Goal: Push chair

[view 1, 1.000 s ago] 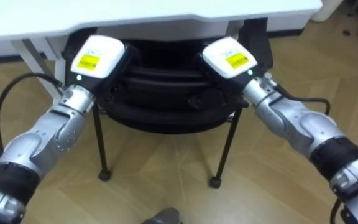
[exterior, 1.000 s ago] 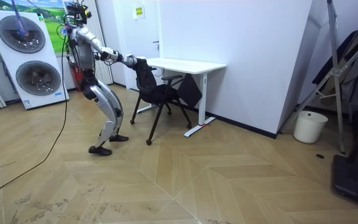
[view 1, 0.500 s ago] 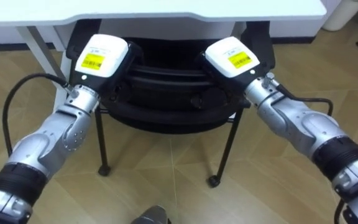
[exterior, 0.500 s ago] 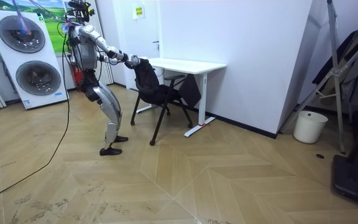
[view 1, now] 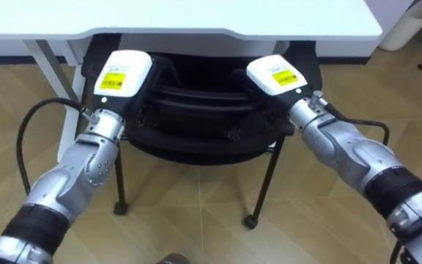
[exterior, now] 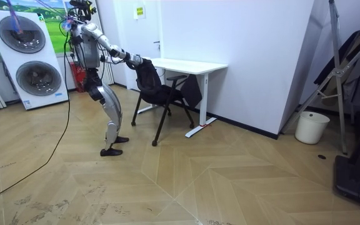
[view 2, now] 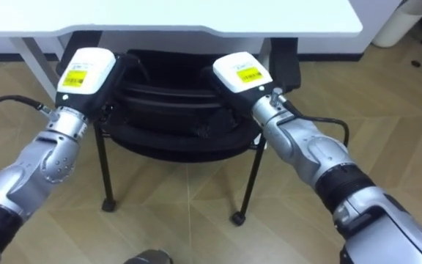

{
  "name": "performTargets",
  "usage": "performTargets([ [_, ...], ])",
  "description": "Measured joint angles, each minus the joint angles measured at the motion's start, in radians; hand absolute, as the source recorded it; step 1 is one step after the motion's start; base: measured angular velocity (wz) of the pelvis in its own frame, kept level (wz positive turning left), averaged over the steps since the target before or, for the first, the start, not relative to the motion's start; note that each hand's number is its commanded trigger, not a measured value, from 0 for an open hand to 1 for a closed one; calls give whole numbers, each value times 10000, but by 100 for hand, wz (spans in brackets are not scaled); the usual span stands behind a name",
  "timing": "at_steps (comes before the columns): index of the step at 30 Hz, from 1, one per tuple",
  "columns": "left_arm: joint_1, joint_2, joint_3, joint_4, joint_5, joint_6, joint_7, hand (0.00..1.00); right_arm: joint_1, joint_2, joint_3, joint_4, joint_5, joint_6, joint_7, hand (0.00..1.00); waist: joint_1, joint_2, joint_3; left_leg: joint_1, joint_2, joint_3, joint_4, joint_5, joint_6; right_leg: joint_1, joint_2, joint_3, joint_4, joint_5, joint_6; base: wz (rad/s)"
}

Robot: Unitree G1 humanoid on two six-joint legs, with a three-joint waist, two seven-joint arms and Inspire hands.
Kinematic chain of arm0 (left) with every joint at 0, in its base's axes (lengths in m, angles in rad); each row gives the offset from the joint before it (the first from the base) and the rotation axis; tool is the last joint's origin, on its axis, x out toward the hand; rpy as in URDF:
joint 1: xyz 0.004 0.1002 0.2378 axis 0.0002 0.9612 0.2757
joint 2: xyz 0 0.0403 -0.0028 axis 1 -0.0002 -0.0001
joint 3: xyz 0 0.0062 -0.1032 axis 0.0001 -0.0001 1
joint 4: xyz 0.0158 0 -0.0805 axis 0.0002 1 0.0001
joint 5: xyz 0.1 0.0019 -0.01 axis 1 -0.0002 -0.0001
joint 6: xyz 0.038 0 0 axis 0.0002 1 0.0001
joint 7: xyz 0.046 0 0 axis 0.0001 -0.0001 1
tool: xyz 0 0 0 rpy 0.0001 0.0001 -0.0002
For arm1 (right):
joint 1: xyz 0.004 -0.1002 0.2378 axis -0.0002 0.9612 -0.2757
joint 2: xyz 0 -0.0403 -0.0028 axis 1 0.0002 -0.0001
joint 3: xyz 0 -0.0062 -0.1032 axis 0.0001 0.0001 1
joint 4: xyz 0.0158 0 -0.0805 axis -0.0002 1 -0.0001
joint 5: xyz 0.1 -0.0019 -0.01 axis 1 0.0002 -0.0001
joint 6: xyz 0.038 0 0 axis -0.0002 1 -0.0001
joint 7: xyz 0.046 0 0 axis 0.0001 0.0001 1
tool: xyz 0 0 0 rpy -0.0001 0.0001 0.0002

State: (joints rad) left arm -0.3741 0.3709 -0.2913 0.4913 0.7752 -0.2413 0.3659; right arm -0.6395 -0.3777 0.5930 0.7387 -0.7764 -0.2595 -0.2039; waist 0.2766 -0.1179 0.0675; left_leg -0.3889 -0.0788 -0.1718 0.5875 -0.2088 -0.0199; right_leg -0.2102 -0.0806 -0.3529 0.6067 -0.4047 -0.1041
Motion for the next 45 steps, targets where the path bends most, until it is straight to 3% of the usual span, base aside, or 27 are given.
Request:
performTargets([
  [4, 382, -32, 168, -339, -1, 16, -130, 0, 119, -28, -43, -270, -13, -11, 397, 0, -229, -59, -168, 183, 24, 25, -412, 144, 80, 186, 58, 33, -470, 223, 108, 2],
  [8, 699, -45, 239, -622, -352, 10, -278, 0, 398, -144, -106, -701, -171, -3, 622, 0, -322, -54, -218, 585, 30, 56, -917, 285, 176, 605, 84, 48, -1056, 458, 233, 1],
  [12, 1032, 166, 446, -993, -408, 178, -517, 0, 438, -291, -683, -1321, -393, -39, 1000, 0, -816, -25, -240, 886, 26, 73, -1270, 397, 281, 1010, 152, 11, -1647, 716, 359, 6],
  [13, 1119, 167, 525, -1094, -409, 221, -584, 0, 441, -392, -818, -1531, -414, -23, 1039, 0, -900, -4, -252, 920, 19, 71, -1294, 404, 293, 1069, 169, 16, -1737, 754, 385, -4],
  [15, 1239, 194, 659, -1533, -351, 451, -981, 0, 658, -1278, -1043, -2897, -535, -193, 1219, 0, -1168, 27, -301, 1031, 9, 46, -1467, 508, 383, 1290, 268, 43, -2205, 1032, 474, 2],
  [16, 1243, 216, 661, -1653, -308, 461, -1075, 0, 835, -1498, -1169, -3277, -535, -264, 1219, 0, -1216, 30, -302, 1083, 24, 34, -1548, 544, 406, 1394, 322, 78, -2383, 1161, 484, 5],
  [19, 1593, 644, 830, -2564, 57, 456, -1262, 0, 1412, -2177, -2603, -4627, -277, -438, 1004, 0, -1375, 58, -324, 1539, 6, 124, -1978, 655, 530, 1871, 452, 360, -3019, 1511, 594, -11],
  [21, 1663, 1080, 879, -2885, 183, 459, -1472, 0, 1384, -2622, -4009, -5334, 382, -336, 37, 0, -1464, 68, -361, 1850, 9, 211, -2267, 706, 597, 2212, 506, 536, -3494, 1758, 659, -13],
  [26, 1686, 1446, 1161, -2892, 341, 371, -1514, 0, 1747, -3088, -6679, -6265, 898, -248, -1922, 0, -1670, 155, -437, 1902, 34, 255, -2289, 681, 652, 2475, 617, 645, -4062, 2142, 760, -4],
  [28, 1842, 1708, 1611, -3004, 586, -38, -1516, 0, 2144, -3302, -7744, -6584, 900, -394, -2489, 0, -1644, 189, -436, 1885, 59, 271, -2303, 668, 673, 2499, 656, 674, -4213, 2267, 790, -12],
  [29, 2310, 1774, 2121, -3388, 615, -196, -1514, 0, 2494, -3410, -8344, -6770, 993, -434, -2900, 0, -1664, 228, -433, 1887, 114, 331, -2303, 636, 709, 2475, 668, 736, -4218, 2309, 811, -15],
  [31, 2677, 1793, 2944, -3866, 557, -536, -1348, 0, 3000, -3426, -9058, -6926, 1207, -414, -3458, 0, -1775, 350, -506, 1917, 117, 360, -2338, 627, 727, 2465, 665, 818, -4217, 2338, 846, -9],
  [33, 2763, 1739, 4292, -4505, 348, -680, -323, 0, 3387, -3419, -9474, -7124, 1329, -394, -3783, 0, -1898, 641, -699, 2059, 102, 492, -2486, 673, 799, 2502, 627, 1063, -4226, 2353, 872, -11],
  [34, 2823, 1737, 4727, -4770, 186, -688, -9, 0, 3524, -3421, -9565, -7214, 1482, -464, -3798, 0, -1939, 712, -743, 2126, 101, 547, -2557, 683, 812, 2542, 609, 1061, -4228, 2350, 877, -22],
  [36, 3148, 1679, 6446, -5597, -801, -685, 1147, 0, 4060, -3420, -9838, -7561, 2262, -453, -3973, 0, -2205, 905, -887, 2666, 11, 627, -3005, 758, 848, 2880, 469, 1075, -4233, 2284, 980, -15],
  [37, 3264, 1646, 6792, -5753, -1017, -676, 1366, 0, 4164, -3420, -9915, -7603, 2448, -438, -4030, 0, -2307, 915, -895, 2841, -20, 643, -3142, 798, 861, 2989, 438, 1107, -4228, 2254, 1018, -8],
  [39, 4048, 1620, 7928, -6396, -1674, -661, 2025, 0, 4680, -3435, -10599, -7782, 3282, -360, -4302, 0, -2463, 871, -876, 3352, -77, 919, -3477, 842, 894, 3280, 318, 1333, -4232, 2047, 1021, -24],
  [41, 4406, 1590, 8539, -6468, -2046, -697, 2442, 0, 4962, -3452, -11312, -7752, 3982, -311, -4639, 0, -2570, 837, -840, 3512, -106, 951, -3518, 842, 893, 3367, 295, 1347, -4348, 1929, 1045, -9],
  [44, 5055, 1494, 9503, -6440, -3143, -670, 3165, 0, 5324, -3468, -12292, -7473, 5219, -272, -5302, 0, -2721, 744, -758, 3506, -64, 993, -3512, 846, 858, 3373, 330, 1318, -4381, 1907, 1032, -1],
  [45, 5373, 1348, 9805, -6431, -3627, -630, 3495, 0, 5548, -3468, -12611, -7472, 5701, -221, -5608, 0, -2736, 716, -696, 3498, -54, 1037, -3506, 836, 848, 3358, 337, 1332, -4384, 1908, 1030, -7],
])
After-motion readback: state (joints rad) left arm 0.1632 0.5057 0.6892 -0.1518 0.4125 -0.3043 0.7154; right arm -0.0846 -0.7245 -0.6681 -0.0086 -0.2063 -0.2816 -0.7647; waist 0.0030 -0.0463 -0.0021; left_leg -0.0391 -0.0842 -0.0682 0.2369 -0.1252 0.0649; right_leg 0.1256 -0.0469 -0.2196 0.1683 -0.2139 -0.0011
